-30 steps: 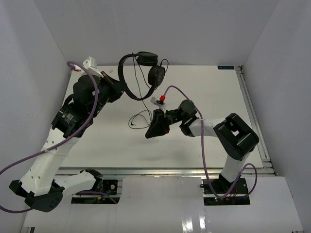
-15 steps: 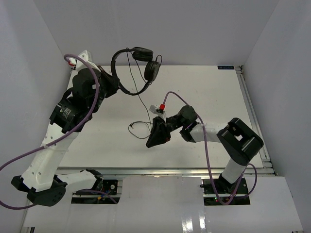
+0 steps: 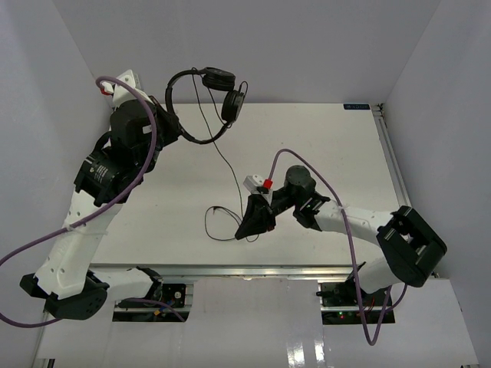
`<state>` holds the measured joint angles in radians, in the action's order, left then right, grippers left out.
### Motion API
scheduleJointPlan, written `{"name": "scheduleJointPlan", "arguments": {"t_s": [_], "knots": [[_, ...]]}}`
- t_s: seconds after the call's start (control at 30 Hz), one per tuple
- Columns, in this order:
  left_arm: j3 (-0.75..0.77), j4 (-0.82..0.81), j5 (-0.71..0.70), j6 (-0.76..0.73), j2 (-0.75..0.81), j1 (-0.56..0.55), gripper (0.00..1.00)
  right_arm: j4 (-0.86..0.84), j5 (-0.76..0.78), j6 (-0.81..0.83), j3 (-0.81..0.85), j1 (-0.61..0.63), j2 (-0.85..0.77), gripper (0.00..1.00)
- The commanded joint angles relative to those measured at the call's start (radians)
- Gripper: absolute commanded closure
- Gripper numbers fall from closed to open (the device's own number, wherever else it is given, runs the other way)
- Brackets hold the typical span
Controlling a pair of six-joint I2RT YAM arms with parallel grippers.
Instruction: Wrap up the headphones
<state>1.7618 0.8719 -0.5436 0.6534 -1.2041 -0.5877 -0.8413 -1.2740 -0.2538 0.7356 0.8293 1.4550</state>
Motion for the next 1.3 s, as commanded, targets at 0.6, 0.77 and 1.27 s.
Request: {"name": "scheduleJointPlan", "arguments": {"t_s": [0.6, 0.77, 1.27], "knots": [[-0.222, -0.091, -0.147, -0.134, 0.045, 0.029, 1.0, 1.18, 0.798, 0.912, 0.283, 0.051, -0.269, 0.92], [-0.344, -0.128, -0.141, -0.153, 0.029, 0.054, 1.0, 1.259, 1.0, 1.017, 0.388, 0.085, -0.256, 0.92], [-0.524, -0.259, 0.004, -0.162, -0.152, 0.101, 1.0, 1.26, 1.297, 1.178, 0.492, 0.129, -0.203, 0.92]]}}
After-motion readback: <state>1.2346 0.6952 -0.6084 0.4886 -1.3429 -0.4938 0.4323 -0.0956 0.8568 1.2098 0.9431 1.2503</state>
